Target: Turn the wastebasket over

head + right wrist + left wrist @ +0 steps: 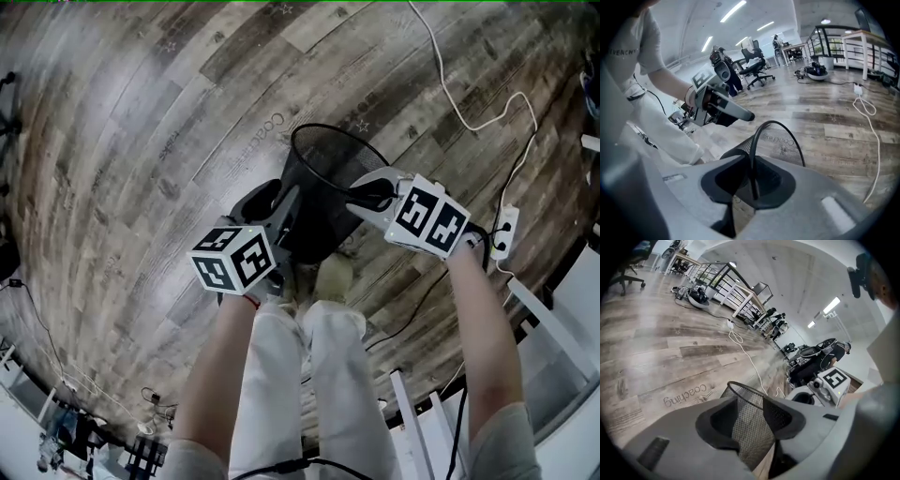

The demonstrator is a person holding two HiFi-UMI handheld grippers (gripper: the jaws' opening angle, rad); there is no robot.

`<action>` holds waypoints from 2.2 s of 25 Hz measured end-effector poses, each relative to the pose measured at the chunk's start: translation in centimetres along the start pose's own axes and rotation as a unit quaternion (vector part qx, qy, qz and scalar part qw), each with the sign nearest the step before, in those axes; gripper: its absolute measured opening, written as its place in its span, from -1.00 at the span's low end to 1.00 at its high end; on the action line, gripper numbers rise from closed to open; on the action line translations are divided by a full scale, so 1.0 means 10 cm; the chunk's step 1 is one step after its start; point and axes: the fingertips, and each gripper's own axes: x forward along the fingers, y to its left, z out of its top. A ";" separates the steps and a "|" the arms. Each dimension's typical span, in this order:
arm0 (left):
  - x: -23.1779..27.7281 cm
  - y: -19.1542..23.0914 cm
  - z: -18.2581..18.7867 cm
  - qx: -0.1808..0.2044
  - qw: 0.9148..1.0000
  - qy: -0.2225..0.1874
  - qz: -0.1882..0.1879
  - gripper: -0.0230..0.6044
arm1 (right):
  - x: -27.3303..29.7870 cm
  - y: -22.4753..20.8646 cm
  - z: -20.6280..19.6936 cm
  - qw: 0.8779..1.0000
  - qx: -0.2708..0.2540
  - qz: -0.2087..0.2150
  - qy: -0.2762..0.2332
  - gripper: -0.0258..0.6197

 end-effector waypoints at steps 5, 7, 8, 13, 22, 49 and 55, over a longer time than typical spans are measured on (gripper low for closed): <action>-0.14 -0.03 0.02 -0.055 0.998 -0.006 0.003 -0.40 | 0.04 0.41 0.03 0.998 -0.051 -0.006 0.022 -0.75; -0.21 0.00 0.01 -0.082 0.997 -0.010 0.012 -0.40 | 0.08 0.59 0.05 0.997 -0.073 -0.005 0.028 -0.76; -0.25 0.04 0.00 -0.087 0.996 -0.010 0.026 -0.40 | 0.10 0.68 0.06 0.996 -0.085 -0.005 0.032 -0.77; -0.48 0.27 -0.26 -0.075 0.990 0.033 0.112 -0.39 | 0.18 1.11 -0.03 0.992 -0.117 0.001 0.050 -0.81; -0.55 0.21 -0.60 -0.011 0.983 0.148 0.109 -0.39 | 0.30 1.43 -0.13 0.976 -0.199 -0.025 0.084 -0.81; -0.42 0.05 -0.31 -0.013 0.992 0.098 0.078 -0.65 | 0.26 1.05 -0.37 0.932 -0.276 -0.155 0.176 -0.81; -0.39 0.11 -0.24 0.001 0.995 0.088 0.042 -0.66 | 0.38 0.80 -0.41 0.900 -0.318 -0.198 0.221 -0.82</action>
